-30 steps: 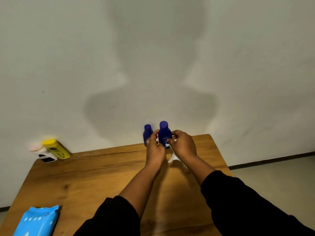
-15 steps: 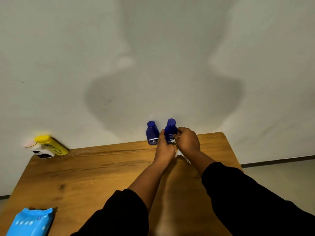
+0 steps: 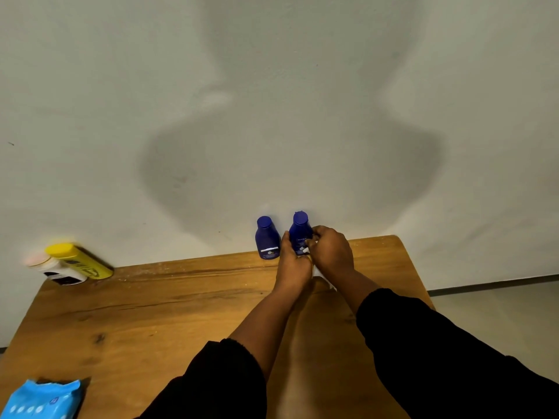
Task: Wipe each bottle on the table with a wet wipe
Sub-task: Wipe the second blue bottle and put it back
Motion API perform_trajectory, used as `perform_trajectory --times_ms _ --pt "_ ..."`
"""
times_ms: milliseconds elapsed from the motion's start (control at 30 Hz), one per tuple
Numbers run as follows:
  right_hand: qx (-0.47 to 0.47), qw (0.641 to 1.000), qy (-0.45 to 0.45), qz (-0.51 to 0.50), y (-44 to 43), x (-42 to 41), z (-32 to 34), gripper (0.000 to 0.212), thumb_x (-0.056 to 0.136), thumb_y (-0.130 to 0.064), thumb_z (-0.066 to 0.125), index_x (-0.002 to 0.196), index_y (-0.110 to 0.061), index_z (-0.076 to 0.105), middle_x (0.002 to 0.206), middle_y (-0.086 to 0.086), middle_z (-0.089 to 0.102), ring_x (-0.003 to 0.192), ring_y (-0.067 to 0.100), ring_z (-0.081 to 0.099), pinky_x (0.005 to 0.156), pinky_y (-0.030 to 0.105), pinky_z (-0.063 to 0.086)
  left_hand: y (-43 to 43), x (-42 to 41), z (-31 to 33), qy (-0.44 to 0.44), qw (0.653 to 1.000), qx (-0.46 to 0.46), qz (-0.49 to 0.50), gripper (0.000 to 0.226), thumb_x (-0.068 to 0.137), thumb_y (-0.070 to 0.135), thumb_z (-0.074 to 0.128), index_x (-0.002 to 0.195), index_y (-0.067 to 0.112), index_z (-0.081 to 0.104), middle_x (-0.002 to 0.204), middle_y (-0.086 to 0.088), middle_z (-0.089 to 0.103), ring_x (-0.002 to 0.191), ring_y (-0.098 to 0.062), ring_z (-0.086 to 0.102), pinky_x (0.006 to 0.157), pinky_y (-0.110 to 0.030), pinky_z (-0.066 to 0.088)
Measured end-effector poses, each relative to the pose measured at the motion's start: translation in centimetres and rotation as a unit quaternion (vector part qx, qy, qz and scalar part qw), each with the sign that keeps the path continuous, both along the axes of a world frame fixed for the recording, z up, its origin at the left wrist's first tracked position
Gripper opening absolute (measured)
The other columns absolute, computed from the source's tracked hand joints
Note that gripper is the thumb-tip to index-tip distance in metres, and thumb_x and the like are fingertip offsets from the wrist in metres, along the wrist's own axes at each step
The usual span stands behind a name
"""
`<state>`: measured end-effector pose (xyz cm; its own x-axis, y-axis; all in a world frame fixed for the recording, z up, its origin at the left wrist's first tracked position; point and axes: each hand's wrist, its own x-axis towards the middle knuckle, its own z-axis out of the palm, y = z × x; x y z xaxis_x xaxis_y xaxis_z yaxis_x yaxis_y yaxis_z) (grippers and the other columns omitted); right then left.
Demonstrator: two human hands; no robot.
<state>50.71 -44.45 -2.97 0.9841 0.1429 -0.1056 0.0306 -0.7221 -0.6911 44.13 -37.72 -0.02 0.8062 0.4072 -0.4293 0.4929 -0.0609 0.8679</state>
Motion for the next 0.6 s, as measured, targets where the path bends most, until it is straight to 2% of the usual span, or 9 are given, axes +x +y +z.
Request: perform_trajectory --times_ms 433,533,600 --pt "-0.009 1.0 0.003 -0.008 0.0 -0.2 -0.5 0.03 0.091 -0.021 0.058 0.12 -0.013 0.06 0.112 0.007 0.07 0.096 0.025 0.065 0.081 0.033 0.052 -0.4 0.1 -0.1 -0.008 1.0 -0.027 0.014 0.074 0.096 -0.001 0.048 0.156 0.023 0.014 0.144 -0.009 0.049 0.121 -0.027 0.057 0.103 -0.043 0.049" --pt "-0.014 0.998 0.009 -0.054 -0.3 -0.8 -0.5 0.037 0.089 -0.023 0.062 0.125 -0.015 0.057 0.118 0.007 0.067 0.102 0.025 0.064 0.082 0.034 0.054 -0.5 -0.5 -0.7 0.0 0.998 -0.037 0.051 0.062 0.095 -0.002 0.047 0.15 0.02 0.029 0.141 -0.009 0.05 0.12 -0.026 0.057 0.101 -0.042 0.05" --pt "-0.01 0.995 0.004 -0.1 -0.6 -2.1 -0.3 0.029 0.088 -0.023 0.063 0.116 -0.016 0.061 0.11 0.006 0.068 0.092 0.021 0.063 0.072 0.03 0.052 -0.5 -1.7 -1.2 0.011 0.99 -0.028 0.137 0.041 0.095 0.0 0.046 0.133 0.015 0.045 0.131 -0.012 0.055 0.109 -0.023 0.057 0.09 -0.034 0.049"
